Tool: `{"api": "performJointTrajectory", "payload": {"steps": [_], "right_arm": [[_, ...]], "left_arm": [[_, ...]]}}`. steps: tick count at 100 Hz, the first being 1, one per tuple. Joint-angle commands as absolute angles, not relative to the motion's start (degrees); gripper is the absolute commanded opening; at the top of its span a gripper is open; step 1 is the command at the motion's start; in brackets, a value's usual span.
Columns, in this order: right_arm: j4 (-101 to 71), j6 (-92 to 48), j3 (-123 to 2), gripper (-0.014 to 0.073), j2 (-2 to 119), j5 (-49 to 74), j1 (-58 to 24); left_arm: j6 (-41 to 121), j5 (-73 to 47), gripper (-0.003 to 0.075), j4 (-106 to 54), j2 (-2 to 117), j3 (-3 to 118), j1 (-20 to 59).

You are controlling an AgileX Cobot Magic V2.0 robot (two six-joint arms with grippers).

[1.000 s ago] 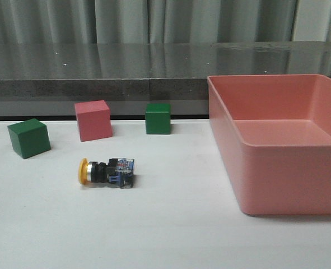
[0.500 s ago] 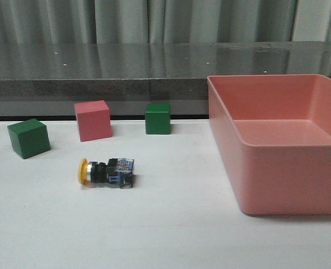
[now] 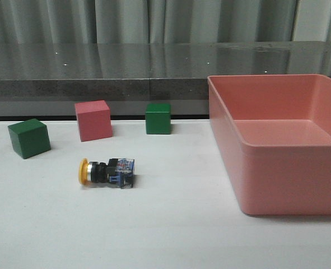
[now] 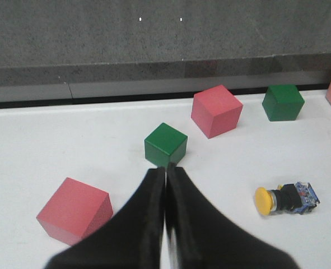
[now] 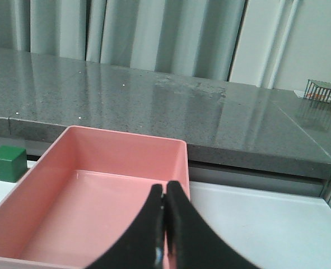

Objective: Place and stand button with both arms

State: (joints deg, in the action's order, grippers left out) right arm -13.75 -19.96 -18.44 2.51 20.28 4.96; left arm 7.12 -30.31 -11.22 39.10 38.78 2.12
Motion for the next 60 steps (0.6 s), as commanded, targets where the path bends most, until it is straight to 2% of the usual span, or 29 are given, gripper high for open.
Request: {"api": "performJointTrajectory", "payload": {"steps": [1,11,16,21,28,32,46,60], "right_arm": [[-13.8,-19.9,-19.7,-0.0058,3.1,15.4,5.4],[-13.8,-19.9,-19.7,-0.0058,3.1,15.4,5.4],[-13.8,-19.9,-19.7,-0.0058,3.1,15.4,5.4],[-13.8,-19.9,-19.7,-0.0058,3.1,15.4,5.4],[-13.8,-19.9,-19.7,-0.0058,3.1,15.4,5.4],[-13.8,-19.9,-19.7,-0.0058,3.1,15.4,5.4],[-13.8,-19.9,-19.7,-0.0058,3.1,15.5,5.4],[-13.8,-19.9,-19.7,-0.0058,3.1,15.5,5.4]], "left_arm": [[7.3,-25.7,0.0062,-12.5,41.6,41.0,2.6],[8.5,-25.5,0.0260,-12.5,43.3,41.0,2.6],[8.6,-25.4,0.0407,-12.5,43.8,41.0,2.6],[8.6,-25.4,0.0521,-12.5,44.4,41.0,2.6],[8.6,-24.9,0.0617,-12.5,44.8,41.0,2.6],[8.6,-23.9,0.0634,-12.9,45.4,41.0,2.6],[10.0,-20.8,0.0623,-19.3,47.4,41.0,2.6],[26.6,-17.2,0.0624,-24.5,51.6,41.0,4.9]]}}
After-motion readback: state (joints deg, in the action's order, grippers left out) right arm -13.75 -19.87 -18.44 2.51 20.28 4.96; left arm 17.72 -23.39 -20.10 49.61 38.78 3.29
